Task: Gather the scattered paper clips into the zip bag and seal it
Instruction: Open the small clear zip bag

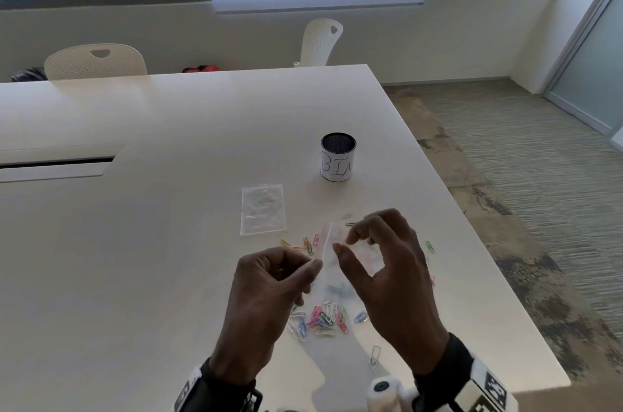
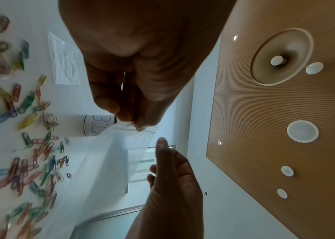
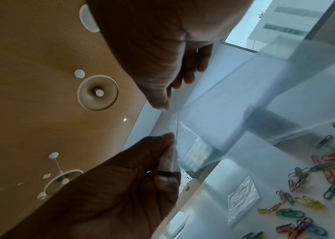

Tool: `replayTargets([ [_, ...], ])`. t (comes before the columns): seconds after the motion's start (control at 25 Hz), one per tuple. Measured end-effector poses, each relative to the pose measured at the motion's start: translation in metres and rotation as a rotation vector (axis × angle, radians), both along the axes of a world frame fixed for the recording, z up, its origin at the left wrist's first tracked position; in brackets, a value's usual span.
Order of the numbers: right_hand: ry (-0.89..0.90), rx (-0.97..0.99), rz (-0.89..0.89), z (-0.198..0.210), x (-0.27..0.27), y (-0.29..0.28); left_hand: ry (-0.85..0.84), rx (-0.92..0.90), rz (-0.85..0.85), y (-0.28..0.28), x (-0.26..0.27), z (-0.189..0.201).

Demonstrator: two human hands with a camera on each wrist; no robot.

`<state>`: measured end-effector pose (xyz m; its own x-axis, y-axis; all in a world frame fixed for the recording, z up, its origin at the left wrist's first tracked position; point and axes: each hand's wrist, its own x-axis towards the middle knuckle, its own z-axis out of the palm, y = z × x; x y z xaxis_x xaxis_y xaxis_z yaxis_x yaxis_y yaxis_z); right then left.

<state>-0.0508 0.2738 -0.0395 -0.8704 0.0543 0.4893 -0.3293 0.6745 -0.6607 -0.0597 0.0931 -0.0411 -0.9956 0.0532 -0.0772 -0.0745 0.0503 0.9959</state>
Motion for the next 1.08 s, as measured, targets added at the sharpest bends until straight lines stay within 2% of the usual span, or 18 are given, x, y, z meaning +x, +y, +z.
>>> replayTargets([
  [0.08,-0.113,-0.056,0.126,-0.001,-0.001,0.002,0.004,0.054,-0.016,0.002,0.0,-0.001],
  [0.16,-0.276,-0.195,0.273,0.002,0.0,0.004,0.008,0.104,-0.027,0.005,0.0,-0.002],
  [0.32,-0.427,-0.427,0.391,0.006,-0.001,0.009,-0.019,0.196,-0.058,0.005,-0.002,-0.004],
  [0.44,-0.481,-0.525,0.406,0.008,-0.001,0.011,-0.032,0.235,-0.072,0.008,-0.005,-0.008],
  [0.76,-0.549,-0.552,0.378,0.005,-0.008,0.01,-0.055,0.338,-0.054,0.012,-0.009,-0.017],
  [1.08,-0.566,-0.576,0.327,0.0,-0.016,0.006,-0.034,0.263,-0.039,0.012,-0.016,-0.021],
])
